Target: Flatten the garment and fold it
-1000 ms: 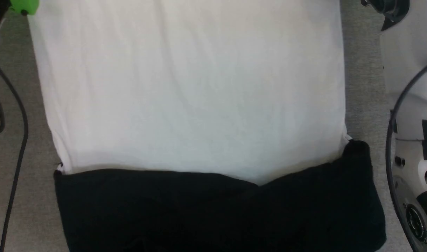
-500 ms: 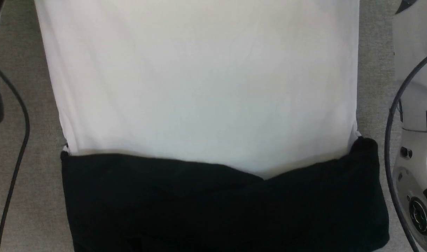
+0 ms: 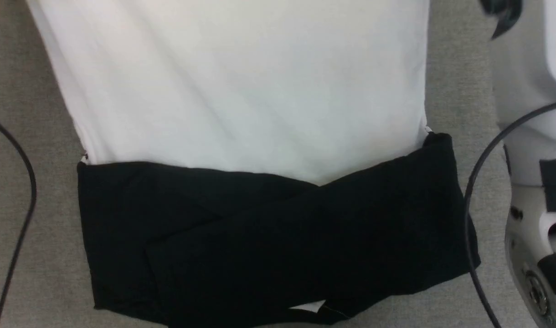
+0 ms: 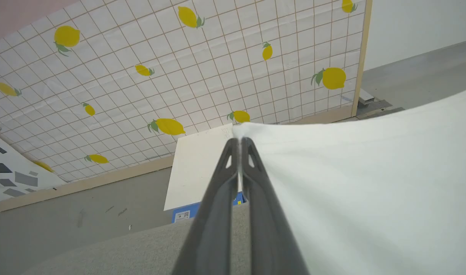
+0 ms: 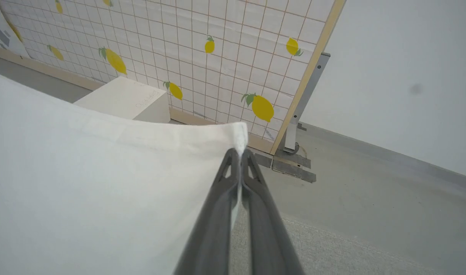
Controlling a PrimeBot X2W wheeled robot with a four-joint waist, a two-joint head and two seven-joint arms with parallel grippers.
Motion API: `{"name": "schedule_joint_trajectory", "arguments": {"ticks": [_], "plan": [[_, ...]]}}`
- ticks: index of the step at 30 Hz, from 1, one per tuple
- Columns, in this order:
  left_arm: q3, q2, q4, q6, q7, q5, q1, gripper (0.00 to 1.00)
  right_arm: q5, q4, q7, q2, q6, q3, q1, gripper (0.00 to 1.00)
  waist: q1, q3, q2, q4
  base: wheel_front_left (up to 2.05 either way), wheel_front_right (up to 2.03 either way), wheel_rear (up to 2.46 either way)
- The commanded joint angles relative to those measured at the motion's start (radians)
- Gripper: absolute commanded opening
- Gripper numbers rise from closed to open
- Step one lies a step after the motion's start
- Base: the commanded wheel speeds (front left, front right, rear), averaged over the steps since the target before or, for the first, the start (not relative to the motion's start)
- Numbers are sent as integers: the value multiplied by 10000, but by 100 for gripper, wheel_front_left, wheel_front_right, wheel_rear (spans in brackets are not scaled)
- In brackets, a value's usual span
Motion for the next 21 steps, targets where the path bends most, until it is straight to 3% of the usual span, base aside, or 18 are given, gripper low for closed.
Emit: {"name": "schedule_joint_trajectory", "arguments": {"ticks": [1,7,11,21], "plan": [[13,30,28,-62,-193,-125,465,0,189,5,-269,-7,-13,107,390,0,0,-792,115,-75,0,0,0],[101,27,-606,-85,-965,-594,2605,0,713,-437,-1143,-296,-13,810,2056,0,0,-2381,115,42,0,0,0],[293,25,-1724,88,-1172,-1145,4827,0,1299,-1117,-1381,-733,-13,1311,3543,0,0,-3498,115,129,0,0,0],[446,-118,-4679,721,-916,-2338,9916,0,2129,-3456,-606,-2016,-13,1073,7482,0,0,-5142,115,541,0,0,0]]}}
